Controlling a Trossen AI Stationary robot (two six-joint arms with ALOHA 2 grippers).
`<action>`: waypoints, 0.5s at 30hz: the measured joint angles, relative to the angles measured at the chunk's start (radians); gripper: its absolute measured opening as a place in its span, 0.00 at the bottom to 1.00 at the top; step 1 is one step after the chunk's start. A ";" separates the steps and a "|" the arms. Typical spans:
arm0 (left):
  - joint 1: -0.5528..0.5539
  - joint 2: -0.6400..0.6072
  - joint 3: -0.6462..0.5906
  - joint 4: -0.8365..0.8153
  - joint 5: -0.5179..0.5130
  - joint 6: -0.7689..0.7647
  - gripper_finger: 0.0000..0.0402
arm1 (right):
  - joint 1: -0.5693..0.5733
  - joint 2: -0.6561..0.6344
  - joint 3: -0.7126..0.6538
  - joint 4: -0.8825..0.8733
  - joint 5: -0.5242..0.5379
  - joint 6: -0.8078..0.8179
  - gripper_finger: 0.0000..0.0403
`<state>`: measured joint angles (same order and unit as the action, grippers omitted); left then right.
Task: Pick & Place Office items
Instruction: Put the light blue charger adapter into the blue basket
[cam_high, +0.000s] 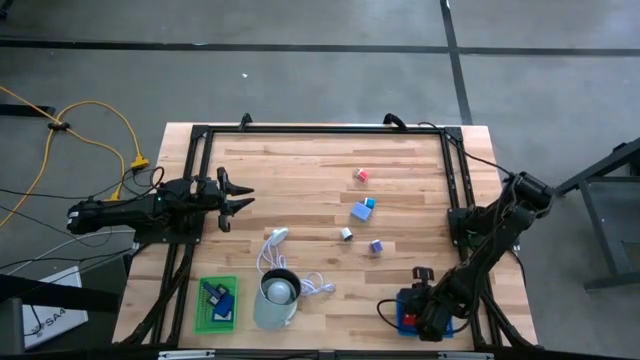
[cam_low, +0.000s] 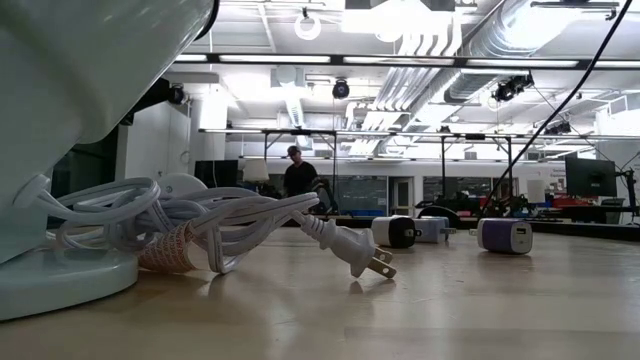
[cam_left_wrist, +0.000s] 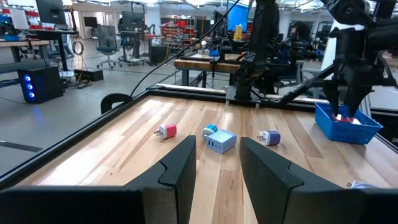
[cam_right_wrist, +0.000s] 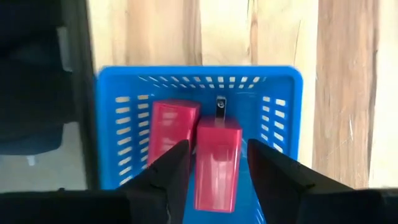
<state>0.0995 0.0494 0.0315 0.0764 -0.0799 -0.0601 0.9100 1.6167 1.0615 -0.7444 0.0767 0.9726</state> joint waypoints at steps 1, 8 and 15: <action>0.000 0.000 0.000 0.000 0.000 0.000 0.30 | 0.000 -0.013 0.000 0.000 0.005 0.000 0.37; 0.000 0.000 0.000 0.000 0.000 0.000 0.30 | -0.015 -0.087 0.000 0.001 0.080 0.000 0.37; 0.000 0.000 0.000 0.000 0.000 0.000 0.30 | -0.096 -0.131 0.000 0.001 0.108 -0.024 0.37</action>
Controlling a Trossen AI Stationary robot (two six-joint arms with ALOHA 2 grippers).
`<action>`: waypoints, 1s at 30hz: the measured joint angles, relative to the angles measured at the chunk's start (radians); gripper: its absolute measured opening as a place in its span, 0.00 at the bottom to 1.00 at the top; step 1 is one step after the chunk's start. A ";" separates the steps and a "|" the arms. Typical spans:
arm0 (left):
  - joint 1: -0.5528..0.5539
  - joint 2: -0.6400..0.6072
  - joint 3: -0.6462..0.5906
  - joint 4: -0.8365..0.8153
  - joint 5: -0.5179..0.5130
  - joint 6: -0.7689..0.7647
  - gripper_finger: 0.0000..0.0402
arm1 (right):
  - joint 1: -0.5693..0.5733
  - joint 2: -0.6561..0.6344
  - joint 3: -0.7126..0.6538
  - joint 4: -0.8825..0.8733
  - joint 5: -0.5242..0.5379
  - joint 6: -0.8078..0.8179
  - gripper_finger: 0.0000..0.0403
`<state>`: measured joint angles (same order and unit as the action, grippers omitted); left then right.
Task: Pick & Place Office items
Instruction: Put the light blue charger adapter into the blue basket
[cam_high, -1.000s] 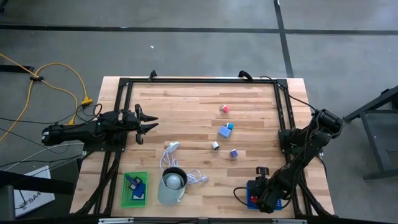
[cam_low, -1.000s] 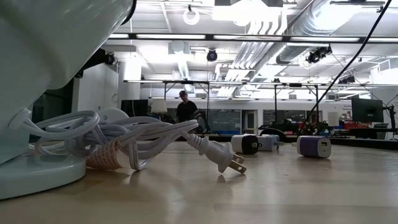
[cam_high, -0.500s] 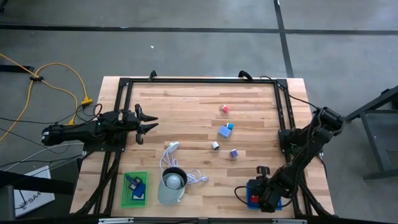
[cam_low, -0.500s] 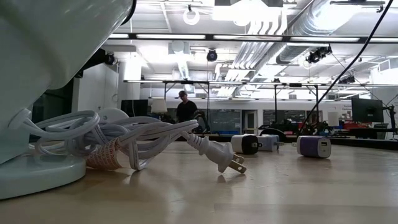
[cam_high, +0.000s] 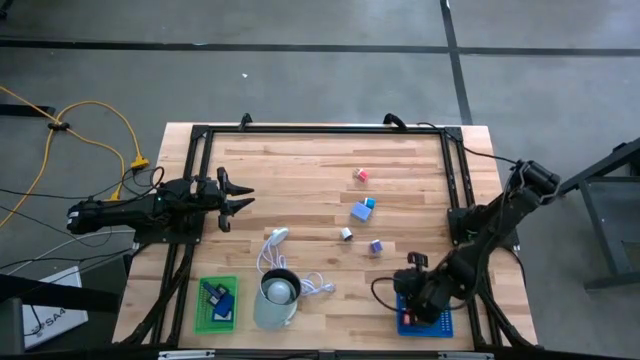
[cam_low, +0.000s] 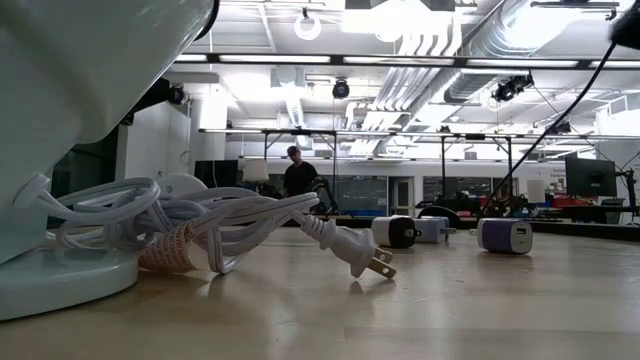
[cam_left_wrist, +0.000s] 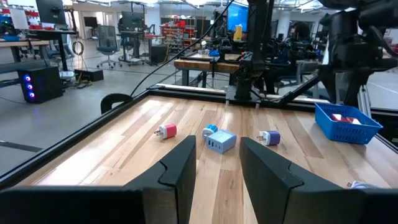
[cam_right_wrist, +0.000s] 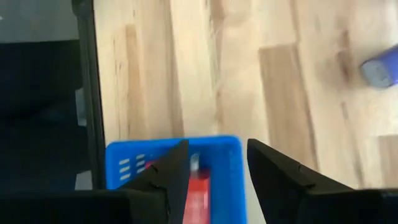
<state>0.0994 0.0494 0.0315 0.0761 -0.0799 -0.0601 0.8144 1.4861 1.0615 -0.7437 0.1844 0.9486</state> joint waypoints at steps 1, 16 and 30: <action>0.000 0.000 0.000 0.000 0.000 0.000 0.30 | -0.015 -0.003 0.000 0.000 0.001 -0.018 0.37; 0.000 0.000 0.000 0.000 0.000 0.000 0.30 | -0.332 -0.008 0.000 0.055 -0.027 -0.345 0.37; 0.000 0.000 0.000 0.000 0.000 0.000 0.30 | -0.570 -0.008 0.000 0.083 -0.045 -0.485 0.37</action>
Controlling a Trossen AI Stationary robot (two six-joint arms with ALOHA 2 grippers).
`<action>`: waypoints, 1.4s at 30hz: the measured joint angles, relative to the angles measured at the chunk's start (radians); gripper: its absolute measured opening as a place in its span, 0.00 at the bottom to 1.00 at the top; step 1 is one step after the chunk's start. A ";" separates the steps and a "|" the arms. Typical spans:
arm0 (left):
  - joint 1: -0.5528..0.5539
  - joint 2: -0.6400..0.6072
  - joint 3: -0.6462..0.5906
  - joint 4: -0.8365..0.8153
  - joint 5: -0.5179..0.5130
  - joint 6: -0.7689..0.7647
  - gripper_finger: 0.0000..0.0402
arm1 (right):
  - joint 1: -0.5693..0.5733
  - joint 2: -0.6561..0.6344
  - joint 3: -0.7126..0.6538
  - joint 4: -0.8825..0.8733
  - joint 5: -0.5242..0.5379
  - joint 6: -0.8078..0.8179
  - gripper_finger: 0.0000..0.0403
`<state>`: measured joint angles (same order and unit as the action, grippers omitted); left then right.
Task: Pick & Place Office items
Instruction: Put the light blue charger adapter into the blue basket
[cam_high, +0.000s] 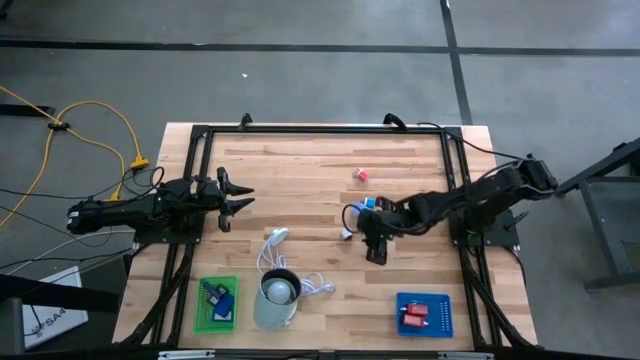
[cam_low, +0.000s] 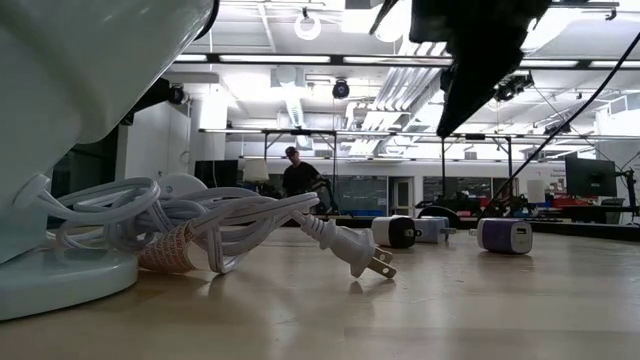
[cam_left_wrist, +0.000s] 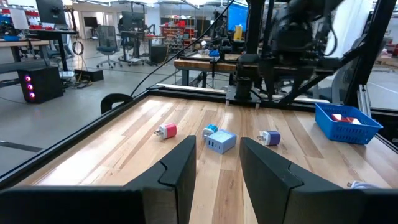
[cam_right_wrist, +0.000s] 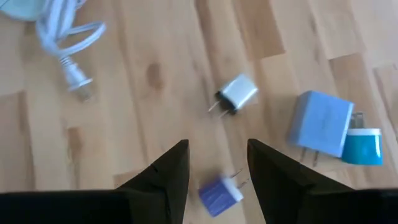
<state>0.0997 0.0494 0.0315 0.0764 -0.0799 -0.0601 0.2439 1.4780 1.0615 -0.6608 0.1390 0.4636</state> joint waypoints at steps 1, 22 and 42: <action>0.000 0.000 0.000 0.000 0.000 0.000 0.30 | -0.014 0.000 0.000 0.000 -0.005 -0.001 0.37; 0.000 0.000 0.000 0.000 0.000 0.000 0.30 | -0.151 0.051 -0.142 0.153 -0.006 0.035 0.55; 0.000 0.000 0.000 0.000 0.000 0.000 0.30 | -0.351 0.051 -0.168 0.224 -0.197 0.116 0.55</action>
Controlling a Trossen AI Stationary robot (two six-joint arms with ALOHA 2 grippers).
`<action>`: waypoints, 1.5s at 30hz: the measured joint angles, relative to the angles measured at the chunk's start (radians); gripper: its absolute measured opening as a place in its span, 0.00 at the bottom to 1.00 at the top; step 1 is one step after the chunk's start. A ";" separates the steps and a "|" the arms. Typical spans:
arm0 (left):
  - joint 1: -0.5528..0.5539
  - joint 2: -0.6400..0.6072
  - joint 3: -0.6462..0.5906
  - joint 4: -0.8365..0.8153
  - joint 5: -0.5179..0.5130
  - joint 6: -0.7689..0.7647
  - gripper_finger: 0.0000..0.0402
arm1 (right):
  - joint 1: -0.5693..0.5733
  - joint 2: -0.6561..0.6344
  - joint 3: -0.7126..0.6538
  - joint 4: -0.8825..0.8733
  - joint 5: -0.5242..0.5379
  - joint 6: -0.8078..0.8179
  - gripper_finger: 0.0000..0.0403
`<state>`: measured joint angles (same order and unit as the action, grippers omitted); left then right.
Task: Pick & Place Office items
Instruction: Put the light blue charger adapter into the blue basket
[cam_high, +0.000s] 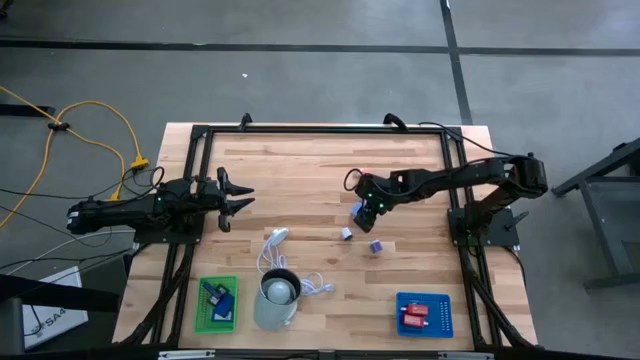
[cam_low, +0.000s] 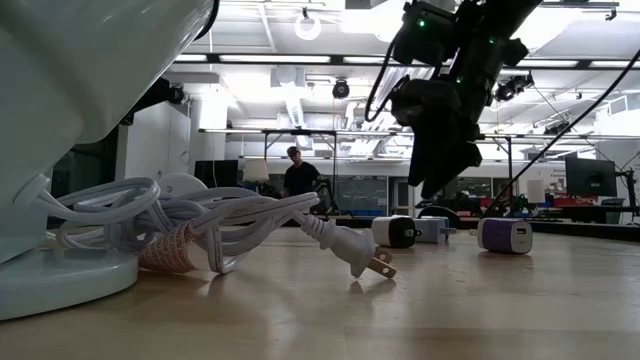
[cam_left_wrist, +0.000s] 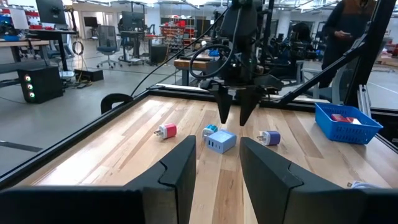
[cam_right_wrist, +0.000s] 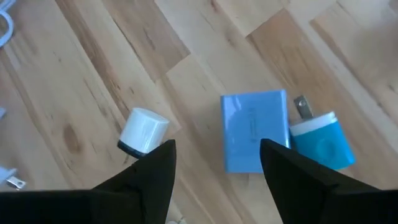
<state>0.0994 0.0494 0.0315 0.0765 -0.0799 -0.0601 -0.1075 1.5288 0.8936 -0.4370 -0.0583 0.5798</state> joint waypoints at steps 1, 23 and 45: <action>0.000 0.000 0.000 0.000 0.000 0.000 0.30 | -0.005 0.000 0.000 0.000 0.000 -0.011 0.55; 0.000 0.000 0.000 0.000 0.000 0.000 0.30 | -0.042 0.068 0.146 -0.234 -0.047 -0.192 0.55; 0.000 0.000 0.000 0.000 0.000 0.000 0.30 | -0.004 0.165 0.147 -0.187 0.027 -0.213 0.55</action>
<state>0.0994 0.0495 0.0311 0.0762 -0.0799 -0.0600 -0.1112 1.6939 1.0409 -0.6235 -0.0316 0.3664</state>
